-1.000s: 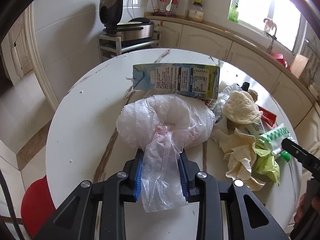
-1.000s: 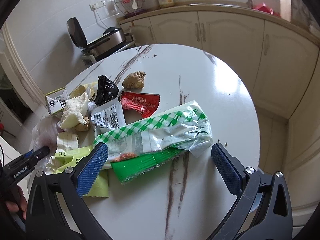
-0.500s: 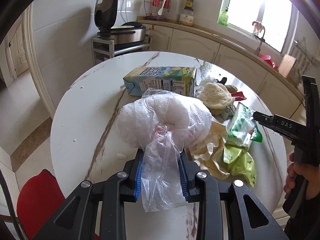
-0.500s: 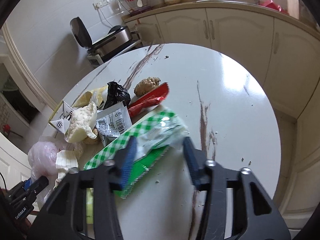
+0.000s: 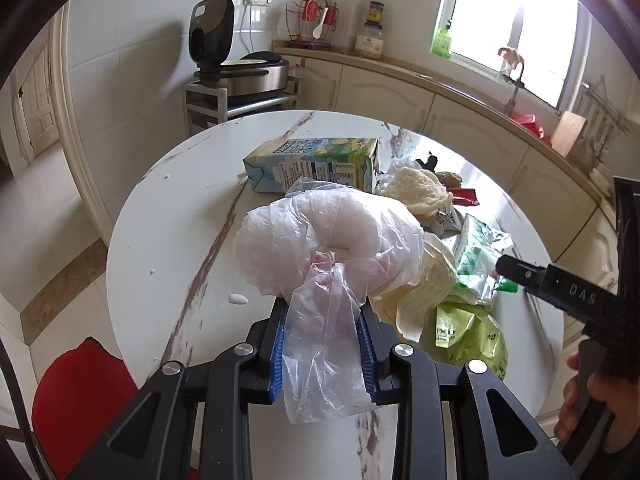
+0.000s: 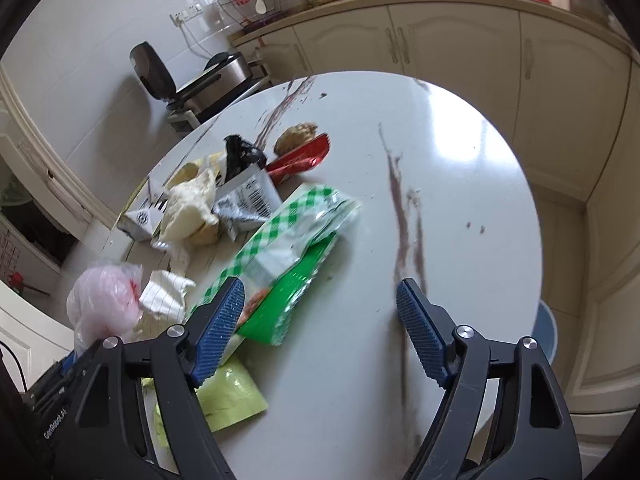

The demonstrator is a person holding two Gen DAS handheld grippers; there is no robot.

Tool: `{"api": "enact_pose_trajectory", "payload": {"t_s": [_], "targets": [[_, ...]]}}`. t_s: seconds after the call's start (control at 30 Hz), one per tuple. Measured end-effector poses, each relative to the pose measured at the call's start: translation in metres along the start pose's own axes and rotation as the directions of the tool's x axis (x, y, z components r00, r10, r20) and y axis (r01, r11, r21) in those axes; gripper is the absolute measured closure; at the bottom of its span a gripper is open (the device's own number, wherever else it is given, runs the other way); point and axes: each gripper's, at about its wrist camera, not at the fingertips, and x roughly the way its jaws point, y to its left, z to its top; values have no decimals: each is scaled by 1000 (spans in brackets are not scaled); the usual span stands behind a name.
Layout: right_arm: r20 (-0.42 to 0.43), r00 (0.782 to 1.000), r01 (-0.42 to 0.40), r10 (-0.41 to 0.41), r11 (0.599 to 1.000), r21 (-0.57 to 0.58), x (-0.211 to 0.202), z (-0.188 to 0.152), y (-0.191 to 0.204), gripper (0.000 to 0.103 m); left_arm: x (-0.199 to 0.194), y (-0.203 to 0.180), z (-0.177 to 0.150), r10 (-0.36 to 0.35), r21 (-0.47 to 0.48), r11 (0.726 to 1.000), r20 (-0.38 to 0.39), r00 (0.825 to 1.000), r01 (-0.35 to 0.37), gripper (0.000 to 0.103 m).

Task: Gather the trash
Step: 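Grasp the green-checkered wrapper with the right tool while the left tool holds the bag, then carry both items over the blue bin and open both tools to drop them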

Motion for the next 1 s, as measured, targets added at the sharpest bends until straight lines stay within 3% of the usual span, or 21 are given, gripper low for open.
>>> {"api": "enact_pose_trajectory", "payload": {"t_s": [0.07,0.1,0.13,0.27,0.4,0.6,0.8,1.0], "targets": [[-8,999,-32,32,1000,-1,6,0,7,41,3,-6,8,30,13,999,-2,1000,-30,76],[-20,999,-50,50,999,-1,11,-1,9,63,2,-8,10,39,19,999,10,999,-39,76],[-16,998,-67,67,998,-3,14,-1,10,70,1,-9,10,42,19,999,12,999,-42,76],[41,984,-176,176,984,3,11,-2,3,81,-2,-12,17,38,31,999,14,999,-38,76],[138,965,-221,225,974,-46,-19,2,2,97,-11,-23,23,33,50,998,41,999,-35,76],[213,948,-224,237,971,-82,-56,9,-12,98,-28,-61,28,-3,93,996,80,997,-5,76],[279,931,-228,236,972,-62,-100,1,-57,98,-39,-129,24,-72,178,982,79,994,57,76],[343,934,-107,95,994,15,-143,-14,-133,98,-32,-227,13,-194,301,936,11,981,182,76]]}}
